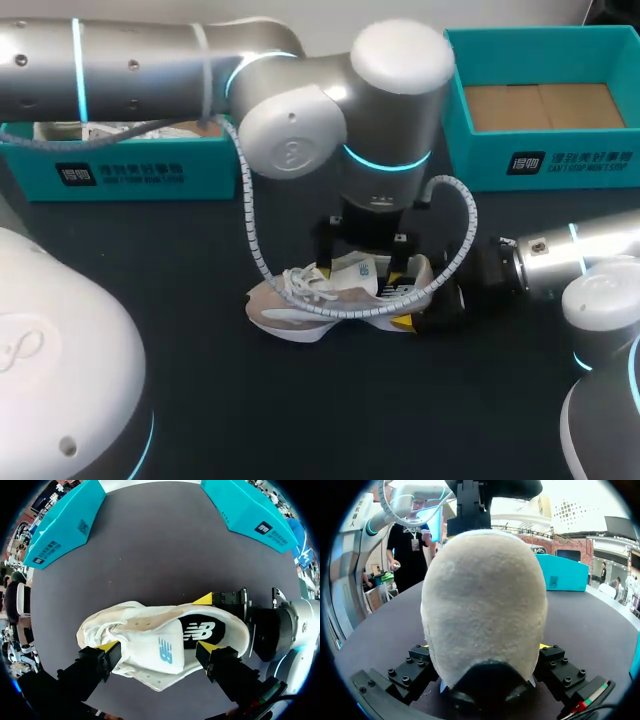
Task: Take the shoe out of the shoebox, open the shoe tongue, remove and reinsert the insole, then place the shoe into the shoebox
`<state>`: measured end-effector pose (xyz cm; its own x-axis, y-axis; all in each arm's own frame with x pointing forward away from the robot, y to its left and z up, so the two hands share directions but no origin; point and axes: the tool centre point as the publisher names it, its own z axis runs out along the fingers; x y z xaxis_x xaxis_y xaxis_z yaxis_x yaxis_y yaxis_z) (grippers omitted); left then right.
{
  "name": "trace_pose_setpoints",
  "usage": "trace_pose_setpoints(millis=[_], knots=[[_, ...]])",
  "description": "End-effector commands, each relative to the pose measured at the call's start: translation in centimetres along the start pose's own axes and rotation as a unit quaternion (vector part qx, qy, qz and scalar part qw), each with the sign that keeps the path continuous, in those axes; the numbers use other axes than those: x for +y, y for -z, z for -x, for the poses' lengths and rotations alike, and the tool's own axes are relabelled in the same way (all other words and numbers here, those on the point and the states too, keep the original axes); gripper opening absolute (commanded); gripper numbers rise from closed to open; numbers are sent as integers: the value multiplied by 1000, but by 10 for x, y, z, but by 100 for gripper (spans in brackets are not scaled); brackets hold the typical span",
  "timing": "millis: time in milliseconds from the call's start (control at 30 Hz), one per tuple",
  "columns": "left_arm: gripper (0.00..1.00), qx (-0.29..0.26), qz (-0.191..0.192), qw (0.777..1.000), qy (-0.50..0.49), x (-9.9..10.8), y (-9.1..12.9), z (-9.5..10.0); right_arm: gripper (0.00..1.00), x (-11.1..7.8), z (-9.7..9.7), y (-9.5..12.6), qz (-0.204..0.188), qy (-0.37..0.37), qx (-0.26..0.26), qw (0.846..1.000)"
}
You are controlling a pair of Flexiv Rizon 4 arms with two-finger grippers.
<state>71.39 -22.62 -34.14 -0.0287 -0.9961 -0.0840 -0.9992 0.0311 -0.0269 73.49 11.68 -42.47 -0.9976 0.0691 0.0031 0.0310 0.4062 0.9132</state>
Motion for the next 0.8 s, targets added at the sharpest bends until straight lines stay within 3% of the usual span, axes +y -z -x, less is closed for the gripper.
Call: trace_pose_setpoints(millis=[33,300,667,700,733,767,800], knots=[[100,-21,3,1000,3,-2,-9,-7,0,-1,1,-2,-2,0,-1,1000],[100,-61,3,998,6,5,-17,13,0,-1,1,-2,-2,0,-1,1000],[100,-88,4,995,37,8,-7,41,0,-1,1,-2,-2,0,-1,1000],[91,-88,5,995,41,9,-7,43,0,-1,1,-2,-2,0,-1,1000],[62,-88,6,995,42,10,-7,45,0,-1,1,-2,-2,0,-1,1000],[41,-87,8,995,46,10,-8,46,0,-1,1,-2,-2,0,-1,1000],[31,-86,9,995,49,10,-8,47,0,-1,1,-2,-2,0,-1,1000]])
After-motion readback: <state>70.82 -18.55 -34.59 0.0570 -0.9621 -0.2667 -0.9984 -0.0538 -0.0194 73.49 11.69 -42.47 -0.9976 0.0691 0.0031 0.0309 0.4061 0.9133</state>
